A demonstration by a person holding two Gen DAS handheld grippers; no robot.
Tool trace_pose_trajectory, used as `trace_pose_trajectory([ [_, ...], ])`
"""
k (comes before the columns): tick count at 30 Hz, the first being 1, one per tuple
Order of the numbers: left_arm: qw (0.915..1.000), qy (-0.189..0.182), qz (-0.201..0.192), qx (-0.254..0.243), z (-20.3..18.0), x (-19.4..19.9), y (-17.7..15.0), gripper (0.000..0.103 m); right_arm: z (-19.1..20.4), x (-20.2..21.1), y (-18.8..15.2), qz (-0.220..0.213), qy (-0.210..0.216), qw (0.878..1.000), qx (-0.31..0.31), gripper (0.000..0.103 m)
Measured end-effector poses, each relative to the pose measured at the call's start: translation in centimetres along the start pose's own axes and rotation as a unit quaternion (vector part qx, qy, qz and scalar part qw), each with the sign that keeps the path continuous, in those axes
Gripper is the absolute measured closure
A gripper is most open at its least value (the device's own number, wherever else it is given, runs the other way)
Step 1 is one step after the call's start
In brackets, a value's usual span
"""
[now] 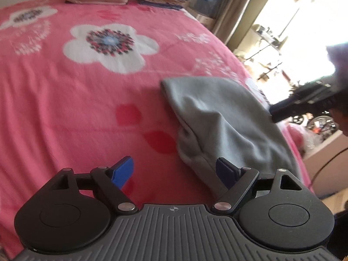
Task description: Fold clothes
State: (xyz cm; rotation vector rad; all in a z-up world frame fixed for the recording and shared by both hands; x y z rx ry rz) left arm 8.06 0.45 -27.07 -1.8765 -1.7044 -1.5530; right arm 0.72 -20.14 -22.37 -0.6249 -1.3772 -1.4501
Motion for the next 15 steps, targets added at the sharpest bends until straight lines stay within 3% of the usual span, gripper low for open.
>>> trace_pose_trajectory([
  [4,1.0,-0.009,-0.002,-0.001,-0.2,-1.2,-1.6,0.02,2.9,-2.2,0.5,0.029,0.008,1.0,-0.003,0.064],
  [10,0.9989,0.006,-0.033,-0.033,0.2,-2.3,-1.9,0.025,5.1,-4.9,1.6,0.041,0.0,0.999,0.008,0.063],
  [15,0.9973,-0.034,-0.055,-0.033,-0.1,-2.7,-0.8,0.03,5.5,-6.0,2.7,0.041,-0.028,0.998,0.035,0.063],
])
Point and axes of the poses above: each gripper's, at about its wrist camera, not at the fingertips, and x roughly against the way its jaws point, z to its left, y to its top, the point moved 9 cm from there along -x, roughly the way its jaws point, and after that the axes turned 10 degrees about x, right-handed, at the moved point
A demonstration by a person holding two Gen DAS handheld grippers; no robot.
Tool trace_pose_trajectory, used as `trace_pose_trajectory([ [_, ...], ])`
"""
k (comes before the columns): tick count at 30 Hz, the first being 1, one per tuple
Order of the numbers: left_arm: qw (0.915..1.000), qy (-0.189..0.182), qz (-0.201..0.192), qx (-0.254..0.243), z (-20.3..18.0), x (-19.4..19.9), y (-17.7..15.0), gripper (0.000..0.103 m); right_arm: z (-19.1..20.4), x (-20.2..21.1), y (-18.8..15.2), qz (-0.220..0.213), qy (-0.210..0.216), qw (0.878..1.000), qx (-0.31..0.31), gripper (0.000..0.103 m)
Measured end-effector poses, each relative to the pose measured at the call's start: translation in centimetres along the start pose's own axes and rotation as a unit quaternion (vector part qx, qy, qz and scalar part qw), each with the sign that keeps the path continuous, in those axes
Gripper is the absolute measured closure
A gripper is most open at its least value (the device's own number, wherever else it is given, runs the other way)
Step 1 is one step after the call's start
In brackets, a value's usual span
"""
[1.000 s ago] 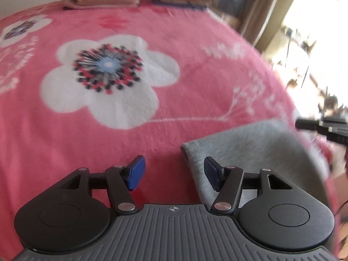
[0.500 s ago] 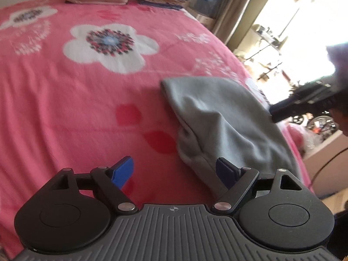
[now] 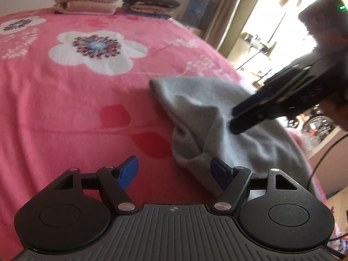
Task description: Fold clothes
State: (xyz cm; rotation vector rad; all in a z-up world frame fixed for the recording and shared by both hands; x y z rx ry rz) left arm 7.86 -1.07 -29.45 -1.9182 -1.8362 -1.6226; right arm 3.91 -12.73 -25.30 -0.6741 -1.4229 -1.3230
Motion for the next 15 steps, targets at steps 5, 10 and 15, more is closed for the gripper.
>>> trace_pose_trajectory([
  [5,0.9974,-0.07,-0.015,0.014,-1.1,-0.5,1.0,0.03,-1.5,-0.7,1.1,-0.007,-0.02,1.0,-0.013,0.063],
  [10,0.994,-0.109,0.01,-0.006,-3.1,-2.1,0.8,0.04,-3.0,-1.3,1.2,-0.018,-0.004,0.998,-0.058,0.064],
  [15,0.9934,-0.102,0.037,-0.034,-3.8,-2.7,-0.1,0.055,-4.1,-0.8,0.6,-0.056,0.002,0.994,-0.088,0.064],
])
Point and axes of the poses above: each gripper's, at about its wrist camera, not at the fingertips, and x roughly against the way its jaws point, z to its left, y to its top, the point moved 9 cm from there along -x, roughly the way its jaws point, and after that the axes turned 10 degrees about x, right-handed, at the moved point
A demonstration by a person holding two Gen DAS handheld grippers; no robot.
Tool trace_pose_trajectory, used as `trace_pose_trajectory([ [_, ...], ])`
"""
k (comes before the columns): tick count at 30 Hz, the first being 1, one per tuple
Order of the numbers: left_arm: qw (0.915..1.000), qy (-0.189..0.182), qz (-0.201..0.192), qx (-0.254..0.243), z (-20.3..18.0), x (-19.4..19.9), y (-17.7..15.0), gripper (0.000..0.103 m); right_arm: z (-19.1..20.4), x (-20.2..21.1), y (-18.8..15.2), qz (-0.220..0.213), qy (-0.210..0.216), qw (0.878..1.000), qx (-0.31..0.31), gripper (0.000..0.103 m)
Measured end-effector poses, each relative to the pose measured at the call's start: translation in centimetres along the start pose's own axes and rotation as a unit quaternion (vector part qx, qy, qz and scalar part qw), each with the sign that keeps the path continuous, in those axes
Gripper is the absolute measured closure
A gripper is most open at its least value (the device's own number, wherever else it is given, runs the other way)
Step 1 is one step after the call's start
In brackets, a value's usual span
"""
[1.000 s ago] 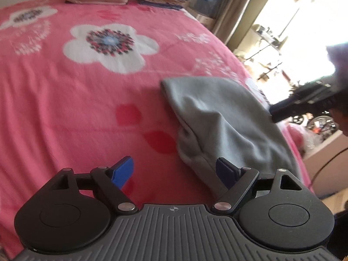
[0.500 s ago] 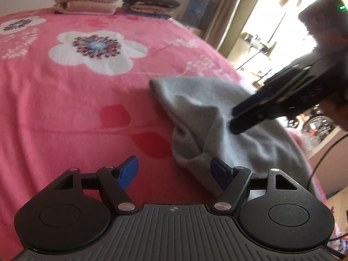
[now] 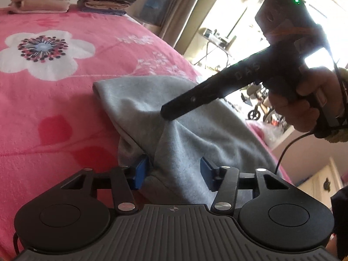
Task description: Fold clothes
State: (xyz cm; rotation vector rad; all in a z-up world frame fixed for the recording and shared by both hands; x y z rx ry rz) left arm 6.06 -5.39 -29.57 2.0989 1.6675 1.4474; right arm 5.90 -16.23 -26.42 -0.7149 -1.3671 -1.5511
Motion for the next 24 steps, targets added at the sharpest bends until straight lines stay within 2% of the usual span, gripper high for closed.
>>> trace_pose_trajectory([
  [3,0.9998,-0.01,0.011,0.01,0.3,0.4,0.1,0.067,-0.4,0.8,-0.4,-0.024,0.009,1.0,-0.013,0.064],
  [5,0.9991,-0.031,0.019,0.022,0.4,0.9,0.3,0.076,-0.6,1.3,-0.7,-0.037,0.014,0.999,-0.021,0.064],
  [10,0.9955,-0.082,0.035,0.032,0.4,1.4,0.7,0.076,-0.9,2.1,-1.5,-0.046,0.017,0.998,-0.039,0.064],
  [13,0.9976,-0.051,0.033,0.033,1.0,0.4,0.8,0.075,-0.8,2.3,-1.8,-0.045,0.02,0.998,-0.039,0.063],
  [15,0.9977,-0.045,0.037,0.034,1.2,0.1,0.6,0.079,-0.4,2.4,-1.8,-0.043,0.024,0.998,-0.04,0.063],
  [16,0.9978,-0.052,0.031,0.027,0.9,0.5,0.6,0.09,-0.2,2.5,-1.8,-0.043,0.025,0.998,-0.04,0.063],
  [17,0.9978,-0.058,0.024,0.02,0.5,0.8,0.6,0.094,0.0,2.6,-1.7,-0.043,0.027,0.998,-0.038,0.063],
  [20,0.9979,-0.064,0.009,0.001,-0.1,1.5,0.5,0.096,1.0,2.5,-1.5,-0.035,0.035,0.998,-0.026,0.063],
  [24,0.9975,-0.069,0.002,-0.013,-0.4,1.7,0.2,0.097,2.0,1.1,-1.9,0.006,0.05,0.998,-0.037,0.063],
])
Point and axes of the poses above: each gripper's, at about its wrist camera, not at the fingertips, and x roughly against the way its jaws point, z to its left, y to its top, the point moved 9 cm from there along -x, roughly the way its jaws point, and after that the axes turned 10 degrees about x, right-handed, at the moved point
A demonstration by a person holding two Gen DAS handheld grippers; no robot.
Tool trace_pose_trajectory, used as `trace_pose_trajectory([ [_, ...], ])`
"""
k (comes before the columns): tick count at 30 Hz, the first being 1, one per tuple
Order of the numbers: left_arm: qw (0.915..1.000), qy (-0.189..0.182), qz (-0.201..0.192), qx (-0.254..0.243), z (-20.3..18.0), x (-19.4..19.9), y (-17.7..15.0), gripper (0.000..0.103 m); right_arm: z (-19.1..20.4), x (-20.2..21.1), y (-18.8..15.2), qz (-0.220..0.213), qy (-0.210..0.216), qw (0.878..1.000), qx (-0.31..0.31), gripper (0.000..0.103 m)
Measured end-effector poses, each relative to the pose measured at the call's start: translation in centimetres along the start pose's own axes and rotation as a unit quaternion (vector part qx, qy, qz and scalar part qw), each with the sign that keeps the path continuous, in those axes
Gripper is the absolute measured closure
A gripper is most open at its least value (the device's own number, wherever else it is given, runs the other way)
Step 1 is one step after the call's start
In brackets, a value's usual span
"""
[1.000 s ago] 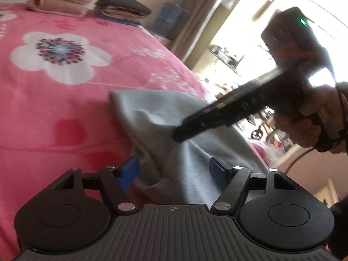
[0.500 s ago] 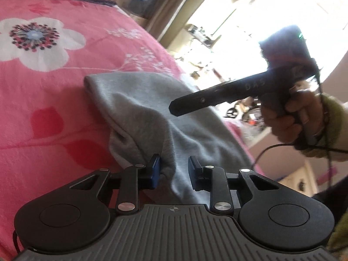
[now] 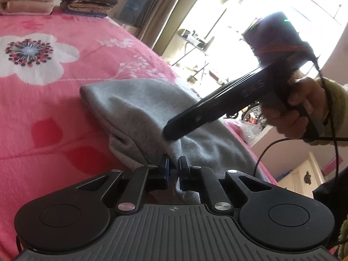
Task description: Fold clothes
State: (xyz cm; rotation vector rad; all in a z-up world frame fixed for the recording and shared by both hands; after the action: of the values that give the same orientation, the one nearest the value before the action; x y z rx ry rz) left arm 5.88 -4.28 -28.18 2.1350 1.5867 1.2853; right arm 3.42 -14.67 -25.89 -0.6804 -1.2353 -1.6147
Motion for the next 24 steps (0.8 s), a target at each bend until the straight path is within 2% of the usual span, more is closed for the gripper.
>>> trace_pose_trajectory([
  [9,0.9998,-0.008,-0.017,-0.007,-0.3,0.5,-0.1,0.097,0.2,-2.3,0.2,0.054,-0.015,0.998,-0.033,0.063],
  [15,0.9993,-0.013,-0.029,-0.018,-0.8,0.6,0.1,0.097,0.2,-1.1,1.2,0.057,0.011,0.996,-0.072,0.061],
  [21,0.9987,-0.027,-0.038,-0.022,-1.3,0.6,0.2,0.097,0.9,-2.6,1.0,0.104,-0.025,0.994,-0.028,0.06],
  [24,0.9985,-0.03,-0.039,-0.022,-1.2,0.7,0.3,0.097,0.7,-2.9,1.0,0.113,-0.046,0.993,-0.007,0.064],
])
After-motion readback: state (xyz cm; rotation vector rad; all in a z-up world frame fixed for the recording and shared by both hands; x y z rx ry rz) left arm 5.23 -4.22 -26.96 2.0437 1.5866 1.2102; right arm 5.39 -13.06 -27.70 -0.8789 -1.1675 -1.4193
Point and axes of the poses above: each gripper's, at about its wrist camera, not at the fingertips, and x roughly against the way its jaws point, z to its left, y to its top, the point moved 9 cm from there along -x, roughly the way its jaws point, and after that the axes turned 10 degrees about x, right-handed, at the moved point
